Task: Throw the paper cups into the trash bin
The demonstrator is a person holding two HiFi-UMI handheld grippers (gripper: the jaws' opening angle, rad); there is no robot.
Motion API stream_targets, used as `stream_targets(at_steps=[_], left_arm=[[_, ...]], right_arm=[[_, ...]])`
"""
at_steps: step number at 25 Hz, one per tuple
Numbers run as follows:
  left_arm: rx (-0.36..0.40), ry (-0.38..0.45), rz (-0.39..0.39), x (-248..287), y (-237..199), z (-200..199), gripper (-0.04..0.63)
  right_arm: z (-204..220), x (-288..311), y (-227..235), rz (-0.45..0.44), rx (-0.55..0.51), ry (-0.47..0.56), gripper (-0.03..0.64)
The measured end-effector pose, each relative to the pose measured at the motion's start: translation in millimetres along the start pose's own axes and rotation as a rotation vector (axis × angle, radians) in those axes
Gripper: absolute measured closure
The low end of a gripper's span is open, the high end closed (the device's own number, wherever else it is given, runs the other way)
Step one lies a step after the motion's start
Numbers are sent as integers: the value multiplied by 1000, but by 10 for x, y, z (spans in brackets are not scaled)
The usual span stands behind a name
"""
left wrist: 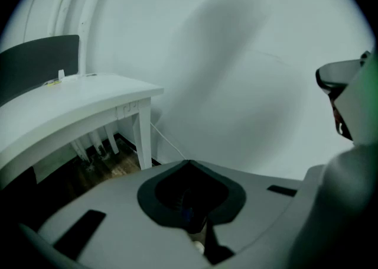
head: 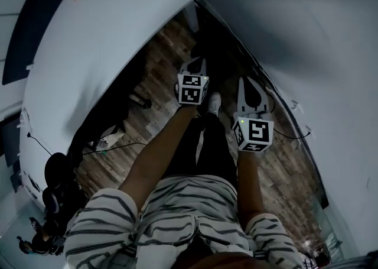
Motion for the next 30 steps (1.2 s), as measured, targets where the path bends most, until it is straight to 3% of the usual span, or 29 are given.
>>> stream_targets(at_steps=[8, 16, 24, 30], left_arm=[[-9, 109, -15, -594, 77, -557, 572], [37, 236, -8, -1127, 187, -1174, 572], [74, 307, -6, -1613, 246, -1477, 572], [143, 368, -4, -1917, 271, -1699, 572]], right_arm=[[-418, -65, -90, -33, -24, 40, 601], [-905, -137, -255, -64, -64, 87, 601], [-1275, -241, -586, -123, -93, 129, 601], [-1511, -278, -776, -150, -111, 175, 601]])
Point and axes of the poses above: the fingertips, and each gripper's own axes: x forward along the fingers, y to its right, z out of its underside, the point moved 2 cm from there along -x, backward along the fingers, and after that the axes turned 1 degree about z, right-handed, at the moved point
